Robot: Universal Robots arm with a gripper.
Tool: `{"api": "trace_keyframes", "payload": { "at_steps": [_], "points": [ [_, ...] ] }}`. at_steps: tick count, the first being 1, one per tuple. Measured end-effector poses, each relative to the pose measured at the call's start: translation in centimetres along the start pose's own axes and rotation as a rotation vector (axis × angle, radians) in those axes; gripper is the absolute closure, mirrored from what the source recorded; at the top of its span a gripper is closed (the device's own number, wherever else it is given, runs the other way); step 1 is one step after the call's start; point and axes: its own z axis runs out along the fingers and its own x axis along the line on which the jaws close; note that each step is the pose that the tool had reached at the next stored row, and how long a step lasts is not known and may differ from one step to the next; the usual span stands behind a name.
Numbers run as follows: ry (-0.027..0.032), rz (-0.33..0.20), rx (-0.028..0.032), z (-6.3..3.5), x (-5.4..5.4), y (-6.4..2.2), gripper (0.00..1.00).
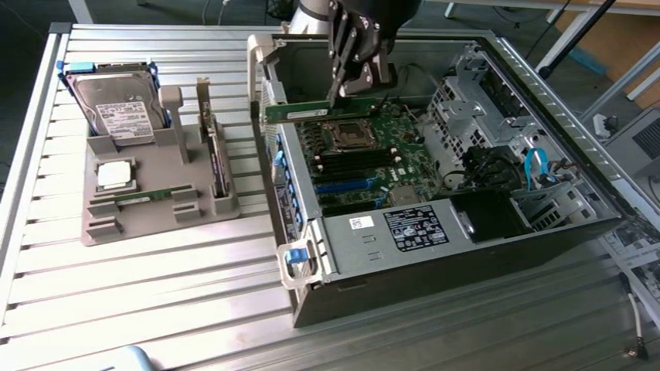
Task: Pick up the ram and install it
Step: 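Pick up the ram and move it above insertion slot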
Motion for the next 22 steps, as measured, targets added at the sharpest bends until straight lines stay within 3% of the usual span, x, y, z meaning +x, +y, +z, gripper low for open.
{"api": "trace_keyframes", "payload": {
  "at_steps": [22],
  "points": [
    [0.0, 0.0, -0.0001, -0.15, 0.2, -4.16, 0.88]
  ]
}}
